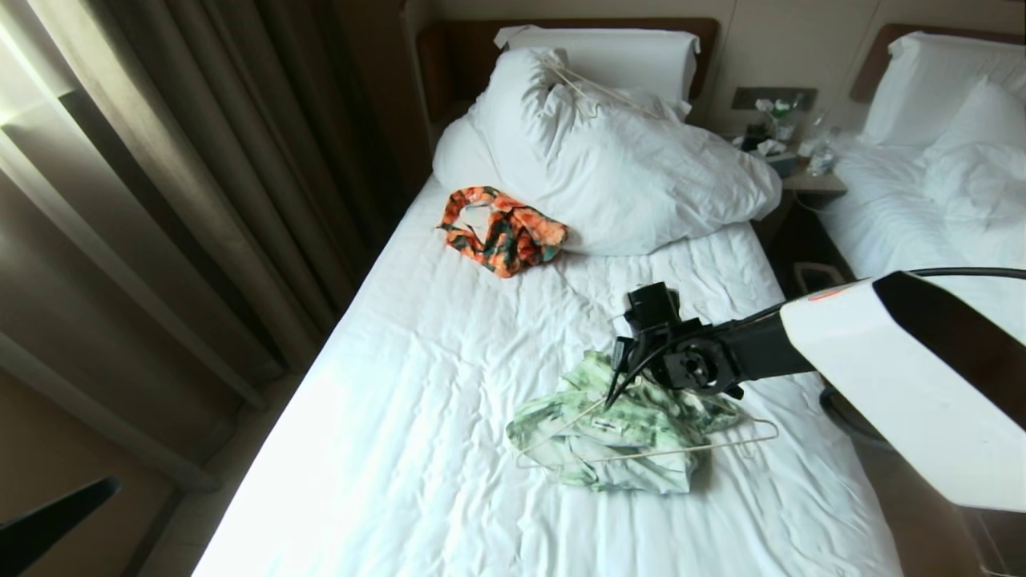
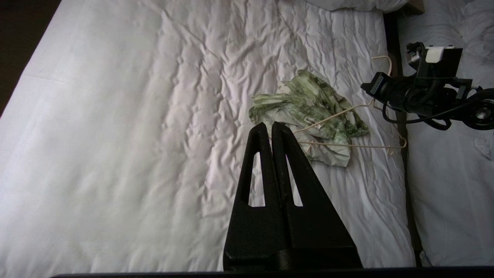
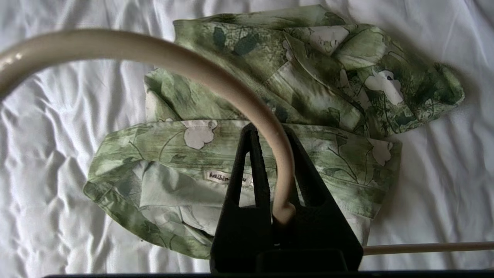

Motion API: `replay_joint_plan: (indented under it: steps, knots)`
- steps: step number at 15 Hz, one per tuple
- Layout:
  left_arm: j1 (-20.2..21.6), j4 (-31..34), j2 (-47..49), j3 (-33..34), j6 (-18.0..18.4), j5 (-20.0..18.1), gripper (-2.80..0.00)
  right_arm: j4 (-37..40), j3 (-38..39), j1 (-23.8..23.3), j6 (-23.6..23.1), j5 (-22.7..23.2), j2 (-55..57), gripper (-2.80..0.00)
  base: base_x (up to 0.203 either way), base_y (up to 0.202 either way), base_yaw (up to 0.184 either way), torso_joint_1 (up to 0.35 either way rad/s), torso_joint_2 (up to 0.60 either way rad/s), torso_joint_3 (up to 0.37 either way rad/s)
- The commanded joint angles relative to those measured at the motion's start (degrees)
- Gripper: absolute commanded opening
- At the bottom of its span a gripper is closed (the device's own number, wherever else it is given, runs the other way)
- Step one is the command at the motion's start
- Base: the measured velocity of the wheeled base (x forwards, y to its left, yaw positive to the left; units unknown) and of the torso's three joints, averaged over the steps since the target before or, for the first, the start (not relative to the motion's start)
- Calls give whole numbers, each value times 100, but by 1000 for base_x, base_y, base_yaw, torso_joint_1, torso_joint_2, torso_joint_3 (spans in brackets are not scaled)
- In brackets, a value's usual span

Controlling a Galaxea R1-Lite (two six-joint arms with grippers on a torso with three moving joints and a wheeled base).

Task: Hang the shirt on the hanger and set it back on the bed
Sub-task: Place the hanger on the bed

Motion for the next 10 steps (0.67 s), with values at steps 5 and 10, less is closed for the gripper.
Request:
replay_joint_plan:
  steps: [5, 10]
  knots:
    - [3, -31, -37, 199, -14, -42, -280, -20, -261, -95, -18, -43, 739, 0, 0, 0, 0, 0, 0, 0]
    - [3, -1, -327, 192, -19, 8, -280, 248, -32, -78, -18, -43, 296, 0, 0, 0, 0, 0, 0, 0]
